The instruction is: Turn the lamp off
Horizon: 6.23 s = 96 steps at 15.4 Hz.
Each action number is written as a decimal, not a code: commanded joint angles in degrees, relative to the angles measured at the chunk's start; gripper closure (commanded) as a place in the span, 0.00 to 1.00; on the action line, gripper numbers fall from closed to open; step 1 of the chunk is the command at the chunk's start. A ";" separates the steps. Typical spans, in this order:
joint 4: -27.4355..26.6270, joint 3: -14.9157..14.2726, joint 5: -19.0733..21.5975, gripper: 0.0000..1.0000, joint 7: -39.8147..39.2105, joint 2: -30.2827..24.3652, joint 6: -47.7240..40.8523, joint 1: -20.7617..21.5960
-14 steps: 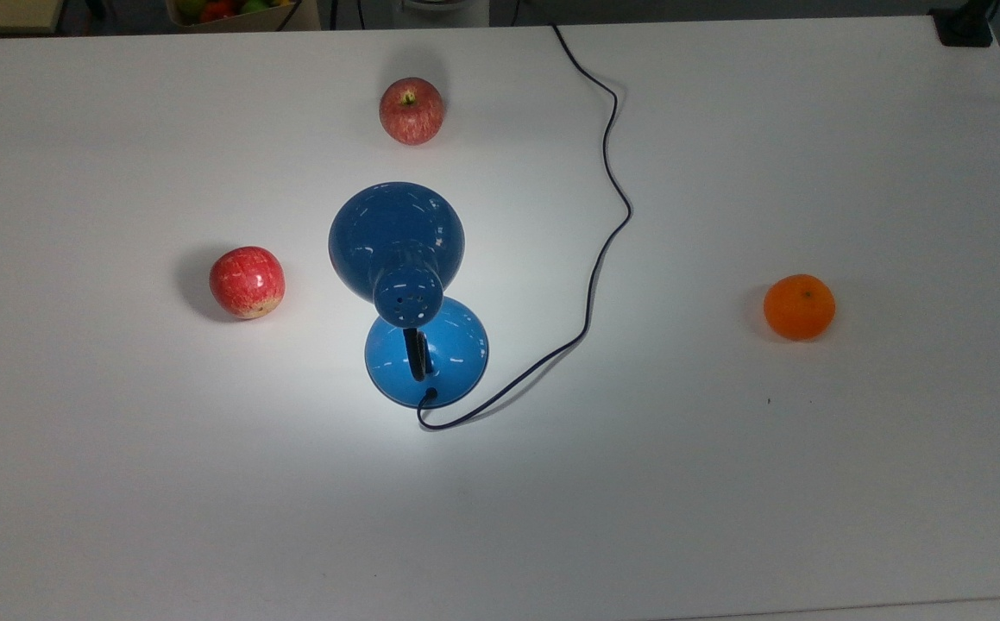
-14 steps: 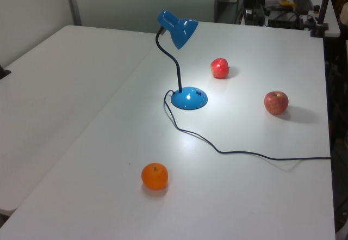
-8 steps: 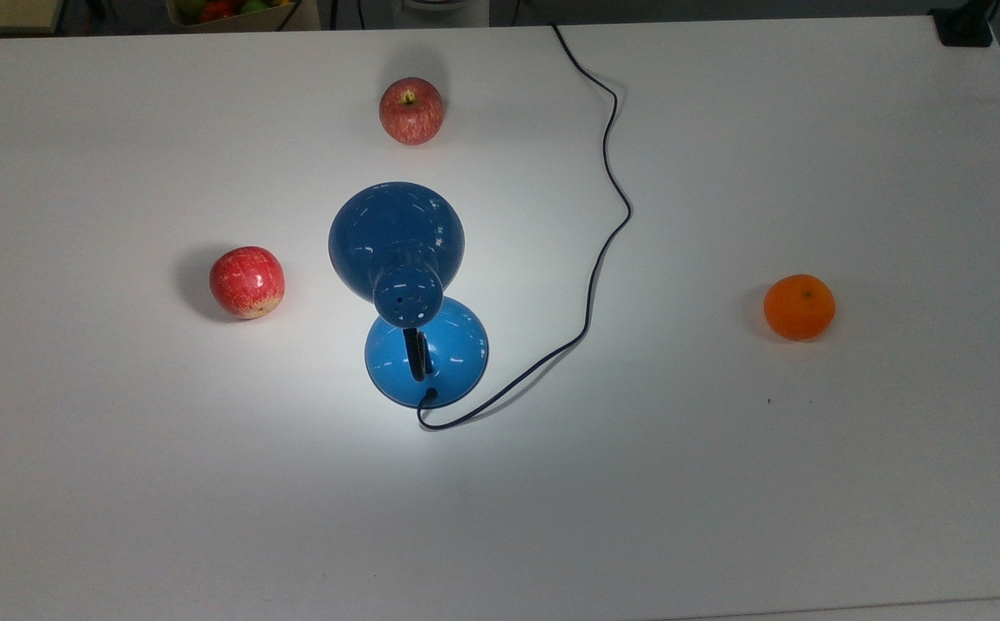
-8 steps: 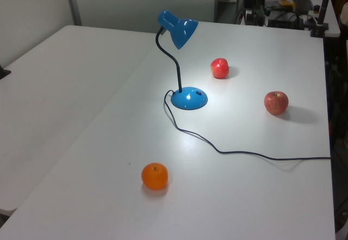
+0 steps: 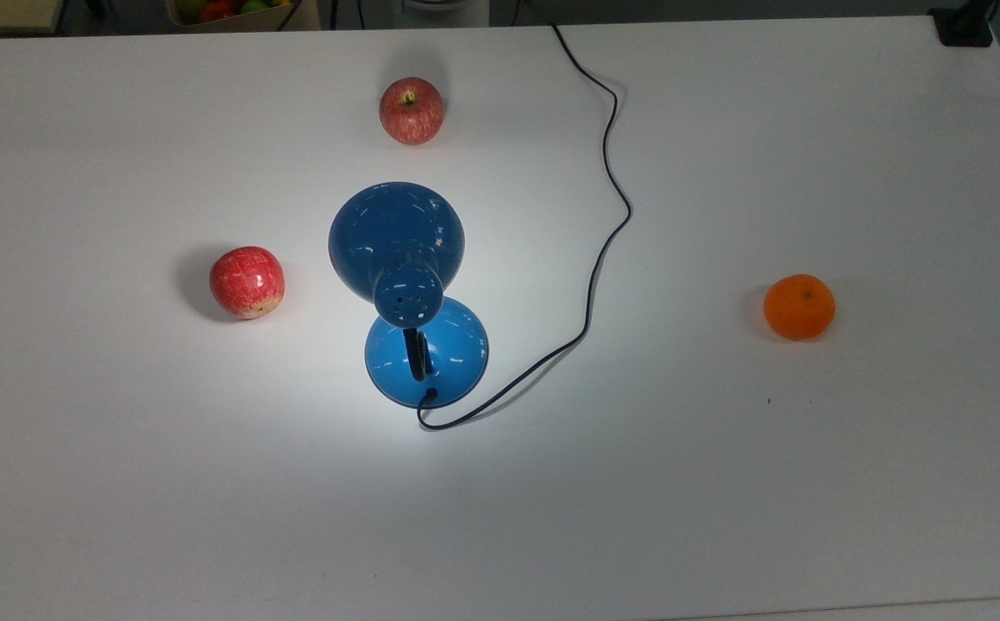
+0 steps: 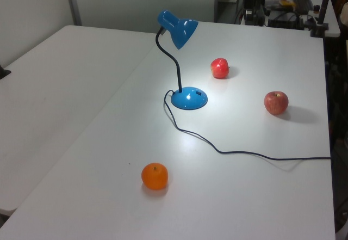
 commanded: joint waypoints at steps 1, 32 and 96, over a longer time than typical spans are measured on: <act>0.86 -0.15 1.08 0.29 -1.28 0.25 -1.91 0.07; -17.68 0.47 -0.59 1.00 -2.16 12.46 41.32 0.94; -1.25 -0.41 -2.87 0.10 -1.02 0.16 -0.94 2.44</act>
